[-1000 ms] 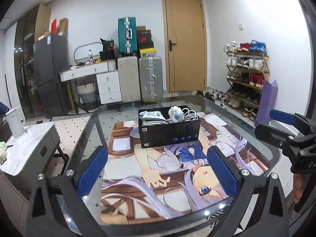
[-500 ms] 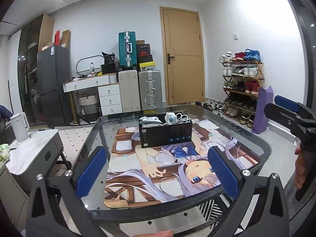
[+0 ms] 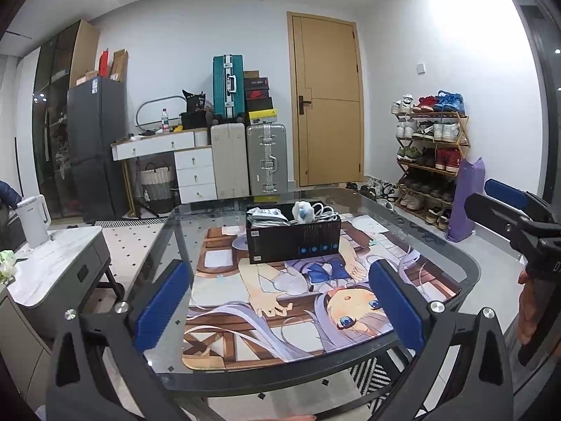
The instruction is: Organize soft objects
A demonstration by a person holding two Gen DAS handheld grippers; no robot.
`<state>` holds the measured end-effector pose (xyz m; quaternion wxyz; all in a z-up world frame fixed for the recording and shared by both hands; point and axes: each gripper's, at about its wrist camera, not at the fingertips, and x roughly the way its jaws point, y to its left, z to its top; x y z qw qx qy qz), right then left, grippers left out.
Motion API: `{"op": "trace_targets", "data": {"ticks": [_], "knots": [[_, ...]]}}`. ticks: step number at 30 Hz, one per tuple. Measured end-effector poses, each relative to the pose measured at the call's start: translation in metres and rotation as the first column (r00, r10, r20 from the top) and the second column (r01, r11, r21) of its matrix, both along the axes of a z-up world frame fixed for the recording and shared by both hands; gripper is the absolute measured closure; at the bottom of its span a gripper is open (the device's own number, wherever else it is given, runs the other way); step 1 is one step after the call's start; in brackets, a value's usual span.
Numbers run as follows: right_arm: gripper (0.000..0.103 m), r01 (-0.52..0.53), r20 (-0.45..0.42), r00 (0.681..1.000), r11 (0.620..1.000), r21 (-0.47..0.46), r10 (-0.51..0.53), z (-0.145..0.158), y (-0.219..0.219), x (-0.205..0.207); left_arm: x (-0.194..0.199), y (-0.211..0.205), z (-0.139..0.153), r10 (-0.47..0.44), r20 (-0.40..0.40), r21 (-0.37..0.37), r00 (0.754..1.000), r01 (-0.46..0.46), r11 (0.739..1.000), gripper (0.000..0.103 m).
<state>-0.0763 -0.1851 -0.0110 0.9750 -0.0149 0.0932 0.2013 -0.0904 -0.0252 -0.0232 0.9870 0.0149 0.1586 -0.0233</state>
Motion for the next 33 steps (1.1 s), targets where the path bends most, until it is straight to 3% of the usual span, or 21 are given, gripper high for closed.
{"op": "trace_targets", "data": {"ticks": [33], "knots": [[0.001, -0.013, -0.040, 0.999, 1.000, 0.019, 0.014, -0.0054, 0.0012, 0.0060, -0.0010, 0.0000, 0.0029, 0.005, -0.004, -0.001, 1.000, -0.005, 1.000, 0.000]]}}
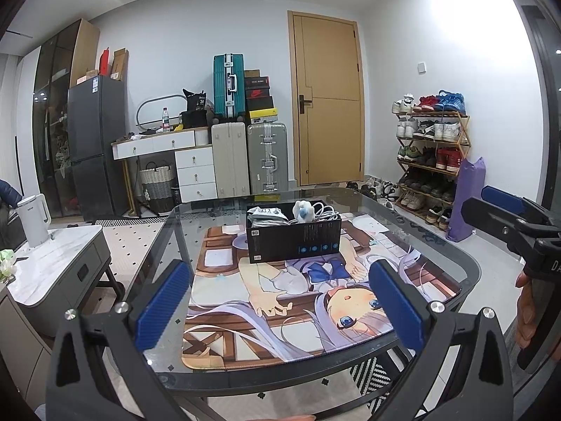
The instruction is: Organize soft objects
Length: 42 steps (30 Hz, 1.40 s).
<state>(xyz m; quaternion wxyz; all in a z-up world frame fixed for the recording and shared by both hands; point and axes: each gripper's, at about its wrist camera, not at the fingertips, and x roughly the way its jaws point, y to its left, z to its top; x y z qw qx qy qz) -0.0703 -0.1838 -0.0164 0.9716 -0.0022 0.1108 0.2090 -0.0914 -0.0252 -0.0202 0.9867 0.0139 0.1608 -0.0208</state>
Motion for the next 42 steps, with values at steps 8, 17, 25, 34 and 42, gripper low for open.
{"op": "trace_targets", "data": {"ticks": [8, 17, 25, 34, 42], "knots": [[0.001, -0.001, -0.004, 1.000, 1.000, -0.002, 0.001, 0.0002, 0.0009, -0.0004, 0.0001, -0.0005, -0.0008, -0.005, -0.005, 0.003, 1.000, 0.005, 1.000, 0.000], [0.001, -0.003, -0.008, 1.000, 1.000, 0.003, 0.003, 0.0002, -0.0004, 0.0001, 0.0018, -0.0008, -0.0029, -0.003, -0.013, 0.007, 1.000, 0.003, 1.000, 0.000], [0.001, -0.003, -0.008, 1.000, 1.000, 0.004, 0.003, 0.0002, -0.0004, 0.0001, 0.0019, -0.0006, -0.0028, -0.003, -0.014, 0.006, 1.000, 0.003, 1.000, 0.000], [0.001, -0.001, -0.012, 1.000, 1.000, 0.006, 0.001, 0.0001, -0.0016, 0.0001, 0.0020, 0.0000, -0.0029, 0.000, -0.015, 0.004, 1.000, 0.000, 1.000, 0.000], [0.001, -0.005, -0.018, 1.000, 1.000, 0.007, 0.005, -0.0014, -0.0023, 0.0009, 0.0020, 0.0003, -0.0032, 0.001, -0.016, 0.003, 1.000, -0.001, 1.000, 0.000]]}}
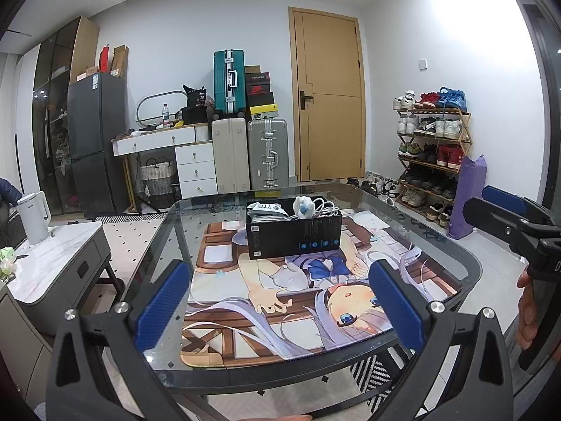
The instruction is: Organize soft objects
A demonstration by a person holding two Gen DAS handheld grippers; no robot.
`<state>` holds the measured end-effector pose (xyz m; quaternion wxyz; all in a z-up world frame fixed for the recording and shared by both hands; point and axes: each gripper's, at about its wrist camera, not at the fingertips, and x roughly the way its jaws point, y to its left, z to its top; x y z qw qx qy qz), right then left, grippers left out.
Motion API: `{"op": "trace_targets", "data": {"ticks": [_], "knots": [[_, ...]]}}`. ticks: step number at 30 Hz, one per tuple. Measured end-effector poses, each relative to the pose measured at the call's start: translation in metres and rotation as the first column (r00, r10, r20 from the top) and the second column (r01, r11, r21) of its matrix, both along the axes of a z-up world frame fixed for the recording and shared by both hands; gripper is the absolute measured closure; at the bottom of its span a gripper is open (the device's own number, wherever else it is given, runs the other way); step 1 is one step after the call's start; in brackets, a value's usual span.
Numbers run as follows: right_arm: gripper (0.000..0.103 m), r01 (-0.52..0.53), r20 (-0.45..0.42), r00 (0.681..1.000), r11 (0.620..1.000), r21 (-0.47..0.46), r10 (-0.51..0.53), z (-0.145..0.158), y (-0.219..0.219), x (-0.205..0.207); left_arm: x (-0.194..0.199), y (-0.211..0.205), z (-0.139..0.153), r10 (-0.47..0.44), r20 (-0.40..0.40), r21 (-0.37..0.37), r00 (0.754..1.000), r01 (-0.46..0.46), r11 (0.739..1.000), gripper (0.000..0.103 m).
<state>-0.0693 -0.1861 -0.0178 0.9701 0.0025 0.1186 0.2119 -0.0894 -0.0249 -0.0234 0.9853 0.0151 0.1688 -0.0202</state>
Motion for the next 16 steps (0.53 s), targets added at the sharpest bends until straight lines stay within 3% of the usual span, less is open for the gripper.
{"op": "trace_targets", "data": {"ticks": [7, 16], "knots": [[0.001, -0.001, -0.001, 1.000, 1.000, -0.001, 0.001, 0.0001, 0.0001, 0.0001, -0.0011, -0.0012, -0.0007, -0.029, 0.000, -0.009, 1.000, 0.029, 1.000, 0.000], [0.001, -0.006, -0.006, 1.000, 1.000, -0.003, 0.006, -0.0022, -0.0002, -0.0006, -0.0004, -0.0072, -0.0016, 0.027, 0.017, 0.037, 1.000, -0.027, 0.999, 0.000]]}}
